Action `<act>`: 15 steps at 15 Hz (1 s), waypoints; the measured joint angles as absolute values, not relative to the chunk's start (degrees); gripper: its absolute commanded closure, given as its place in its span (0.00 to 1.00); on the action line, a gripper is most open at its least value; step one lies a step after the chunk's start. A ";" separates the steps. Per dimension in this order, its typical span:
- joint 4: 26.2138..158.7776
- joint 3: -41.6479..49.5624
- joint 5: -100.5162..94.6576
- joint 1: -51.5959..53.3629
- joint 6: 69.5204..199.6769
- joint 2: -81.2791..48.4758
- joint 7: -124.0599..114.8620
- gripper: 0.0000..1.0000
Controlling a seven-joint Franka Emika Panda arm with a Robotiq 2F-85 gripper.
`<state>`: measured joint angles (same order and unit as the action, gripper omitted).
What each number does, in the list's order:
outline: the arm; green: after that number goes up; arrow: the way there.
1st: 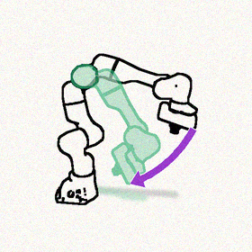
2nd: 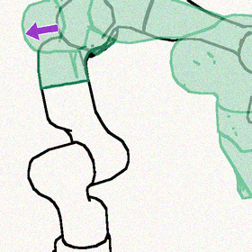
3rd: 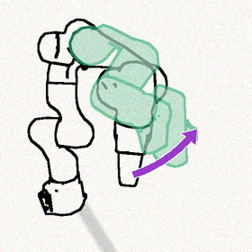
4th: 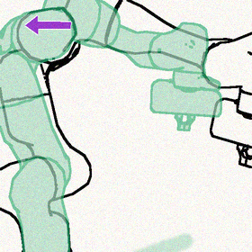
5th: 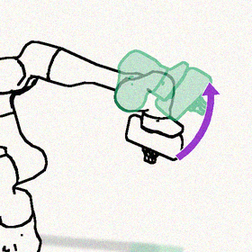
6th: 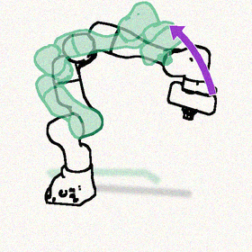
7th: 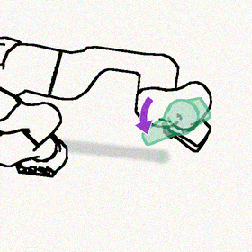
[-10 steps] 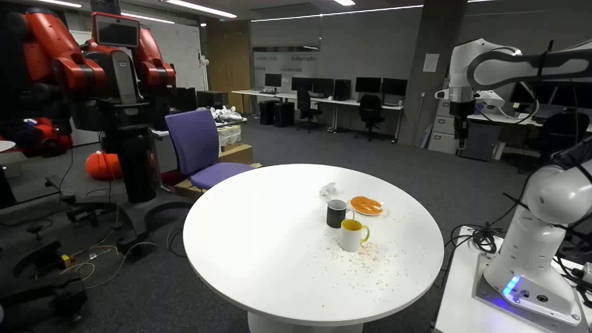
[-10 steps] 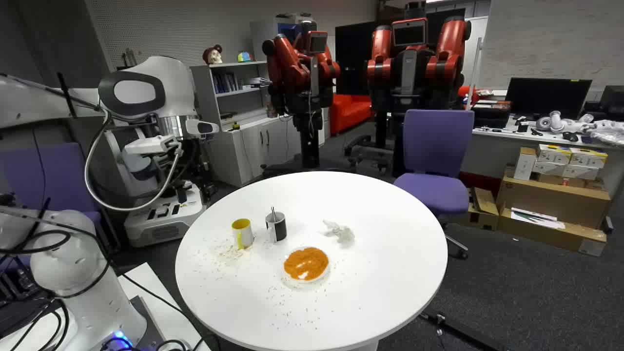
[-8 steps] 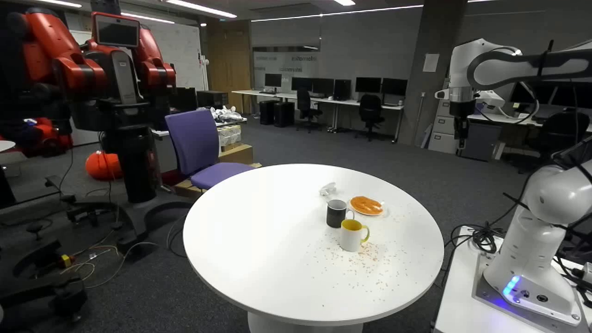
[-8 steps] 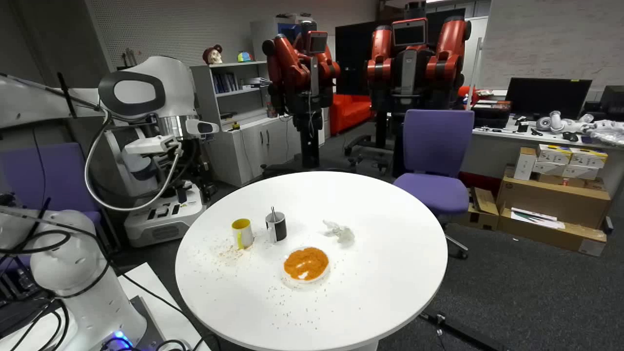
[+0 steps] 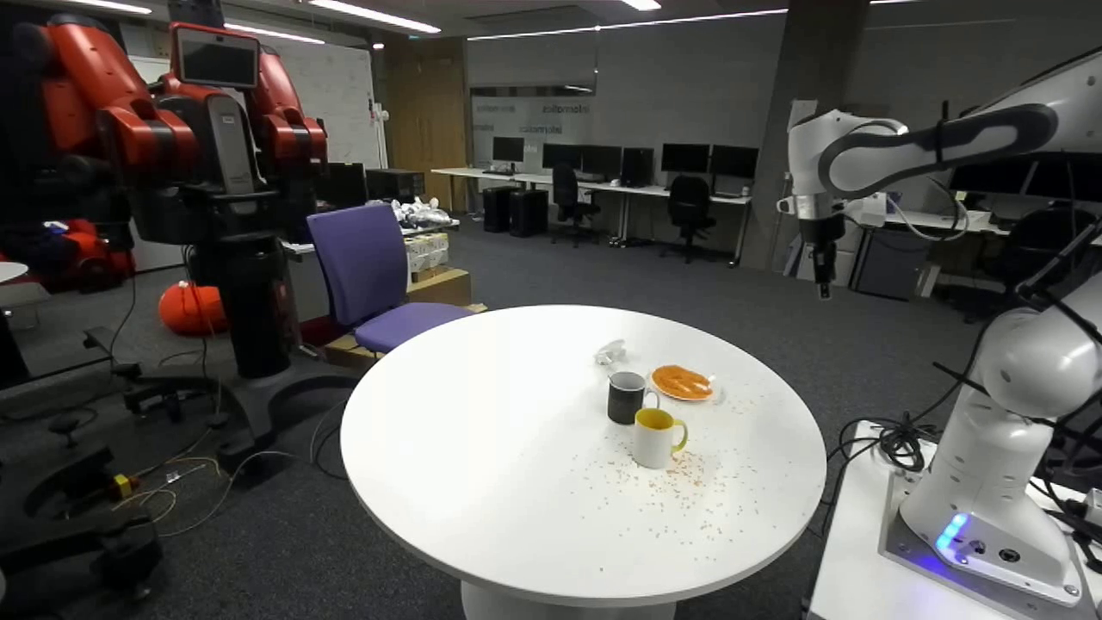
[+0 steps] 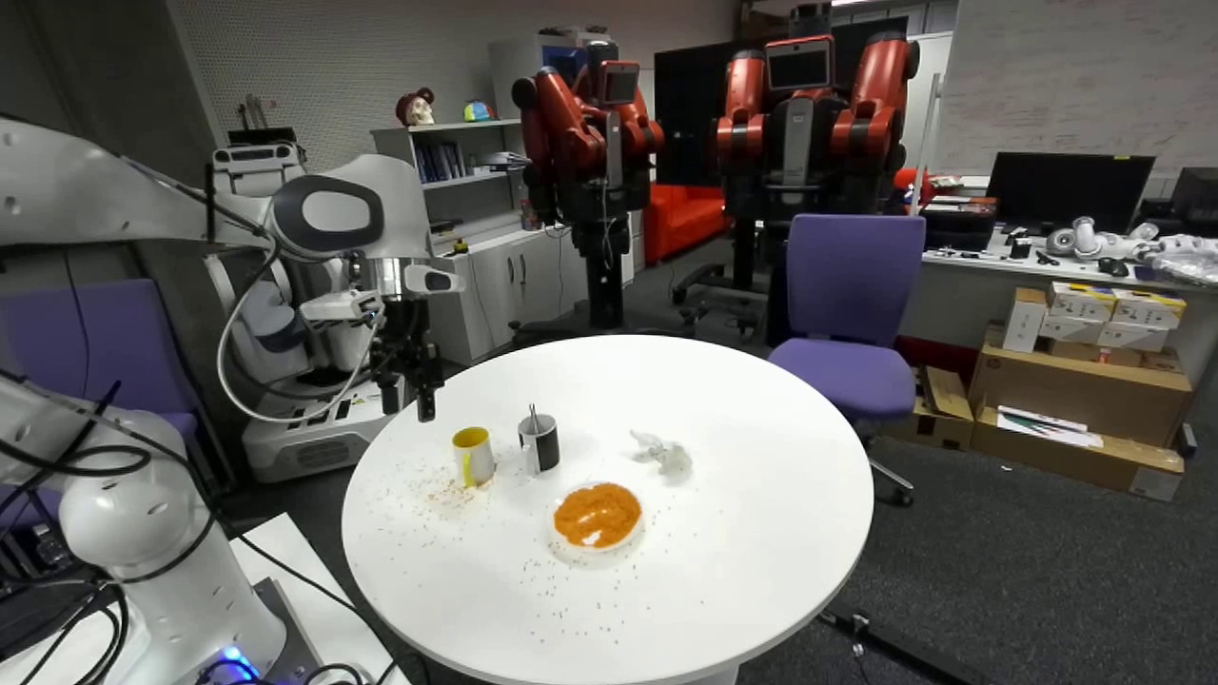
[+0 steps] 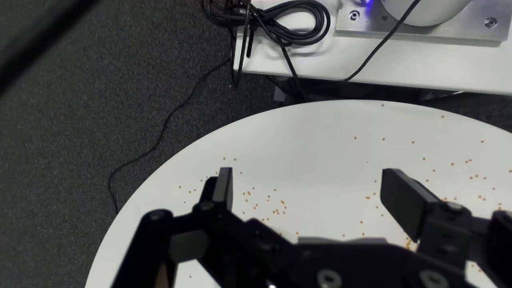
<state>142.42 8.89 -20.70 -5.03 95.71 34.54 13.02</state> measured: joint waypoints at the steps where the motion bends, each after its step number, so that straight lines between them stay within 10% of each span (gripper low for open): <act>1: 142.05 7.70 -20.71 -5.00 96.94 31.21 10.03 0.00; 15: 110.23 -0.80 -21.14 -0.68 99.29 -16.38 -21.70 0.00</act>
